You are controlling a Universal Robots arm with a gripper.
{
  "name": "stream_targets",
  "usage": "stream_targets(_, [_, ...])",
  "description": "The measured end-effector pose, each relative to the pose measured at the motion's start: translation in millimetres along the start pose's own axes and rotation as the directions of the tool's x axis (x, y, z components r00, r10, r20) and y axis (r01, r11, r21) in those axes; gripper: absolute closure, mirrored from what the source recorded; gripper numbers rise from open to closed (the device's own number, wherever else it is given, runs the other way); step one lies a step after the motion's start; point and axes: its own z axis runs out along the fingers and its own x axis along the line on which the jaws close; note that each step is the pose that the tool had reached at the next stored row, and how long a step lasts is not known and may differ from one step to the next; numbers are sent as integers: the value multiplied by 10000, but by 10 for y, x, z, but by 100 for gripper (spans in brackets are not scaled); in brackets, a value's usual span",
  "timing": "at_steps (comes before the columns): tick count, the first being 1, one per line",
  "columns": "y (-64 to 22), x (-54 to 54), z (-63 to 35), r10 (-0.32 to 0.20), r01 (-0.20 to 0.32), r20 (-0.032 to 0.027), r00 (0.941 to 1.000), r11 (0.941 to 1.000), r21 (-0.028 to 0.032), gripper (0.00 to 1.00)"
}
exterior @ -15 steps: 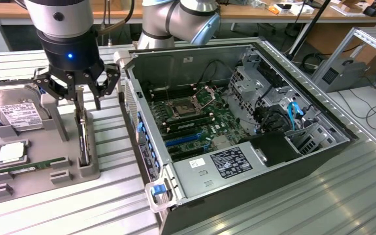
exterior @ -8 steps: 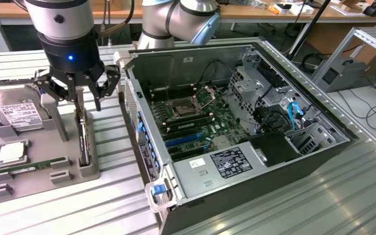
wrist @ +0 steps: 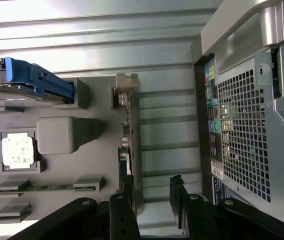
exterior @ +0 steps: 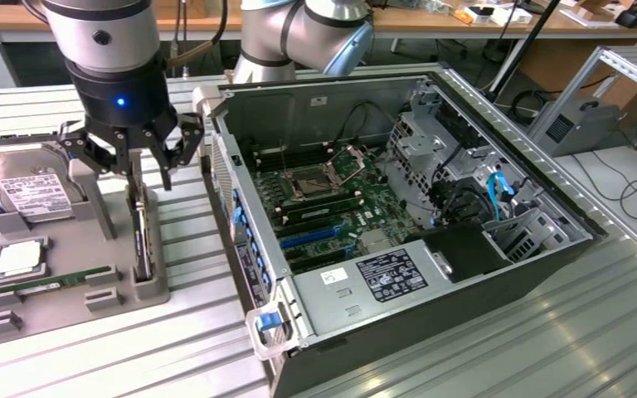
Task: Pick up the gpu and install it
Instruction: 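Pick up the gpu and move the gpu toward the slot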
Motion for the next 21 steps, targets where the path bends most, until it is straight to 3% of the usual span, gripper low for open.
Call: stream_targets(21, [-7,2,104,0,0,1,10000,10000,-1,58])
